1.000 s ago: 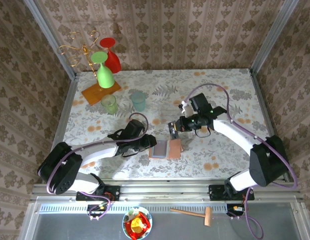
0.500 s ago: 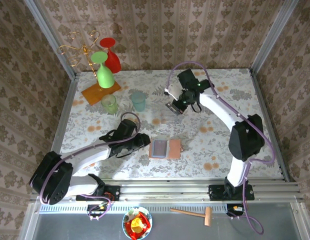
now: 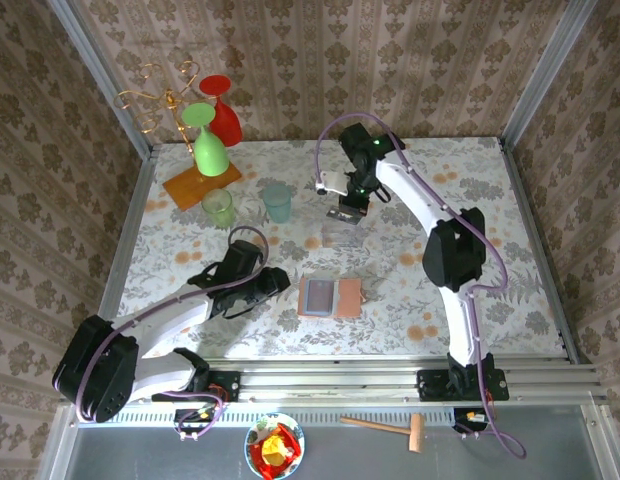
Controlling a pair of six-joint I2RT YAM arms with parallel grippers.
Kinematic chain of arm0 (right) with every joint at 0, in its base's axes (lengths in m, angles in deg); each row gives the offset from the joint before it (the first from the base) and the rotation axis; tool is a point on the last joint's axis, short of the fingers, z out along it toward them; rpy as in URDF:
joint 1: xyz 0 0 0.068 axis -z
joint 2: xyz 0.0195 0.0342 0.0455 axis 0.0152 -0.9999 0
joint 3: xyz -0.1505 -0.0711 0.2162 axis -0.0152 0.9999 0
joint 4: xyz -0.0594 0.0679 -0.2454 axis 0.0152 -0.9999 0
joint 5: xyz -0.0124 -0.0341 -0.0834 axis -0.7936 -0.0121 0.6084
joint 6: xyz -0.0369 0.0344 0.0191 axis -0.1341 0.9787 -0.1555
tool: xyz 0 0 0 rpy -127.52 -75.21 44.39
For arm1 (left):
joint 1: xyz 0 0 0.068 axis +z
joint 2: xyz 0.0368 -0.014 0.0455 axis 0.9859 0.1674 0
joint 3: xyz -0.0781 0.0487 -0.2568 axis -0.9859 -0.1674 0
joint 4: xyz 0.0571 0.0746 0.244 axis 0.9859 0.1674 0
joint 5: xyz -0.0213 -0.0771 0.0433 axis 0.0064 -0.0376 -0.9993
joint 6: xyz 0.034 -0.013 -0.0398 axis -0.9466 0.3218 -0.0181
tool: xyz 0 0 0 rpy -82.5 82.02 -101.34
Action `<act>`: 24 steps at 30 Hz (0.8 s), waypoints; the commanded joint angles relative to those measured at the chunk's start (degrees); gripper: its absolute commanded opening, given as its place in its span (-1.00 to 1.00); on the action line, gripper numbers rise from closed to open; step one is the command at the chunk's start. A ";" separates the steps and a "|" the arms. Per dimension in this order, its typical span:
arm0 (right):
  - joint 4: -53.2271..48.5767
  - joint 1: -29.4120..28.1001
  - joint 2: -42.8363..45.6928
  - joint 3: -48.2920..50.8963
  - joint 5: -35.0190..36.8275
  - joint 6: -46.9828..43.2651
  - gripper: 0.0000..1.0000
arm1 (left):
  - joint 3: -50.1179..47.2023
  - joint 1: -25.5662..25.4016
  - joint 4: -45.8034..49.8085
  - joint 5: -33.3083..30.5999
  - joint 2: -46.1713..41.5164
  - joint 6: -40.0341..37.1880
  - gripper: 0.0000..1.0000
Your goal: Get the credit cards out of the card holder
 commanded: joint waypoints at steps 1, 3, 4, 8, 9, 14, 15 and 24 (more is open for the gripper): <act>-7.35 0.31 -3.69 -4.89 0.28 -3.33 -1.00 | -0.89 0.81 1.19 0.29 -0.38 -1.31 -0.28; -7.98 0.32 -5.52 -6.92 0.09 -3.57 -1.00 | -1.10 1.11 1.11 0.46 -0.25 -1.31 -0.28; -8.26 0.35 -6.52 -7.85 -0.14 -3.71 -1.00 | -1.17 1.24 0.94 0.59 -0.16 -1.31 -0.28; -10.77 0.34 -9.89 -11.29 -0.27 -4.47 -1.00 | -1.37 1.61 0.83 0.91 -0.07 -1.31 -0.28; -11.45 0.33 -10.67 -11.96 -0.30 -4.64 -1.00 | -1.33 1.66 0.79 0.91 -0.07 -1.31 -0.28; -13.46 0.30 -12.78 -12.57 -0.77 -4.75 -1.00 | -1.60 1.95 0.74 1.08 0.03 -1.34 -0.28; -13.84 0.30 -13.06 -12.64 -1.12 -4.66 -1.00 | -1.64 2.05 0.68 1.08 0.06 -1.39 -0.28; -16.11 -0.21 -15.25 -12.40 -3.18 -4.78 -1.00 | -1.55 2.18 0.74 1.46 0.12 -1.39 -0.30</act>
